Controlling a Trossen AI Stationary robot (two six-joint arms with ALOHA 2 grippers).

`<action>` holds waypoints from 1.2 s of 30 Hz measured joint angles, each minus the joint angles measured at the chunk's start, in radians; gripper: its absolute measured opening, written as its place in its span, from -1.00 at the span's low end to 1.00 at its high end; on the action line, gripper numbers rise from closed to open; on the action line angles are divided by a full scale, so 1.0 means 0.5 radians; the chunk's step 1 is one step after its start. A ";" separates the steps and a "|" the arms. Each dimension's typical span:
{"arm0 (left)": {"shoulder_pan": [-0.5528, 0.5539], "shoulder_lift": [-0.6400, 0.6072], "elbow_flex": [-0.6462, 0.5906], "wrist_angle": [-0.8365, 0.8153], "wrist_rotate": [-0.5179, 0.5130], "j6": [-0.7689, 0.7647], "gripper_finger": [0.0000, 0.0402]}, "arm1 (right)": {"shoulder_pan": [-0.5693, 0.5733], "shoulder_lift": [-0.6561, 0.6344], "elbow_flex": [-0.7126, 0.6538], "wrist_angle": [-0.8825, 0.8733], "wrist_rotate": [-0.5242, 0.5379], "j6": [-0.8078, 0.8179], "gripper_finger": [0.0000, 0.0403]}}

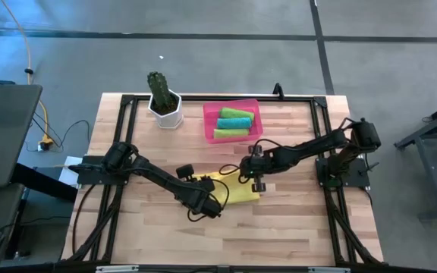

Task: Roll microfiber towels into tight, uniform cylinder then place into a basket
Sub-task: Roll the yellow microfiber cloth

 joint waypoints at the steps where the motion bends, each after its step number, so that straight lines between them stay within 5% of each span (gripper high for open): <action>1: 0.000 0.000 0.000 0.000 -0.002 0.000 -1.00 | 0.000 0.018 0.000 -0.005 0.000 -0.001 -1.00; 9: -0.001 0.000 0.000 -0.005 -0.019 0.015 -1.00 | 0.000 0.116 -0.001 -0.021 0.073 0.025 -0.93; 22: -0.001 0.000 0.000 -0.004 -0.037 0.016 -1.00 | 0.023 0.101 0.071 -0.281 0.274 -0.002 -0.26; 27: 0.001 0.000 0.000 0.000 -0.042 0.017 -1.00 | 0.093 0.099 0.278 -0.605 0.243 0.153 -0.22; 31: 0.001 0.000 0.000 0.002 -0.056 0.015 -1.00 | 0.185 0.097 0.297 -0.513 0.059 0.298 -0.24; 36: 0.000 -0.001 0.000 0.003 -0.084 0.032 -1.00 | 0.309 0.098 0.154 -0.278 0.083 0.394 -0.24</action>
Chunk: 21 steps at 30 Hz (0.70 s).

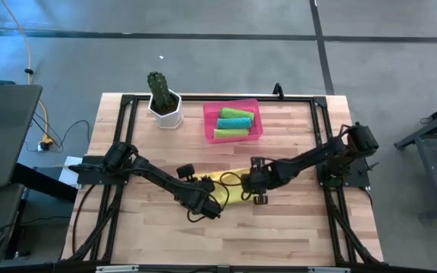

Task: Roll microfiber towels into tight, uniform cylinder then place into a basket
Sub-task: Roll the yellow microfiber cloth

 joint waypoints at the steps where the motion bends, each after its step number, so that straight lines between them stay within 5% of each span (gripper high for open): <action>1: 0.001 0.000 0.000 0.000 -0.003 0.005 -1.00 | 0.019 0.000 -0.022 0.055 0.003 0.029 -0.24; 21: 0.068 0.000 0.000 -0.194 -0.158 0.067 -1.00 | 0.080 0.001 -0.111 0.298 0.121 0.102 -0.24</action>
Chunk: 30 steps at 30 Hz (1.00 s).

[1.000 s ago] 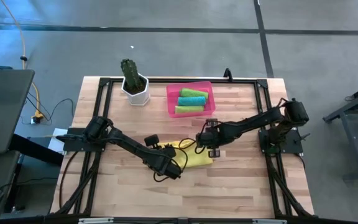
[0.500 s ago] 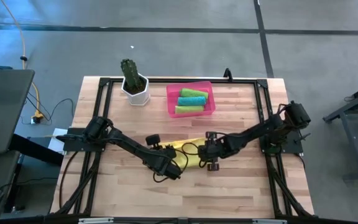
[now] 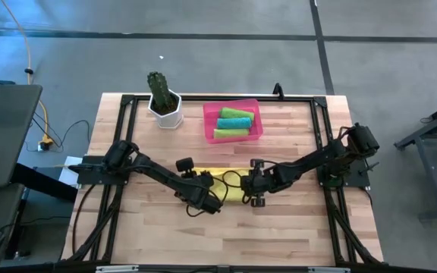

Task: Roll microfiber towels into tight, uniform cylinder then place into a basket
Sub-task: Roll the yellow microfiber cloth

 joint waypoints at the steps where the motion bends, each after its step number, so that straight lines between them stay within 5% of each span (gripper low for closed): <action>1: 0.014 0.000 0.000 0.001 0.000 0.000 -1.00 | -0.001 0.000 0.000 0.015 0.000 0.018 -0.24; 30: 0.382 0.006 -0.006 0.107 0.205 0.195 -1.00 | -0.004 0.234 0.006 0.126 0.060 0.045 -0.24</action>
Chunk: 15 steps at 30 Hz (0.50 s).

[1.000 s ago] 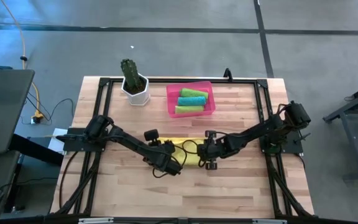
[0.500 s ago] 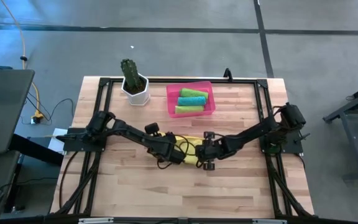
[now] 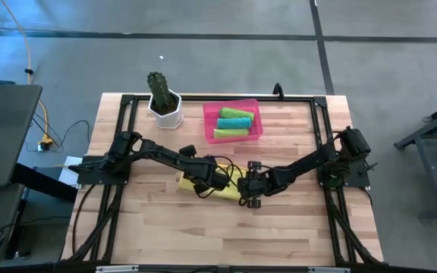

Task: Roll microfiber towels into tight, uniform cylinder then place into a basket
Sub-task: Roll the yellow microfiber cloth

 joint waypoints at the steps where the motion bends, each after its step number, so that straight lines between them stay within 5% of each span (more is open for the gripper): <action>1: 0.007 0.000 0.000 -0.002 0.021 0.000 -1.00 | 0.000 0.001 0.000 -0.006 0.000 0.000 -0.24; 15: 0.126 0.002 -0.199 0.019 0.021 -0.183 -0.99 | 0.026 0.005 -0.003 -0.019 0.006 0.021 -0.24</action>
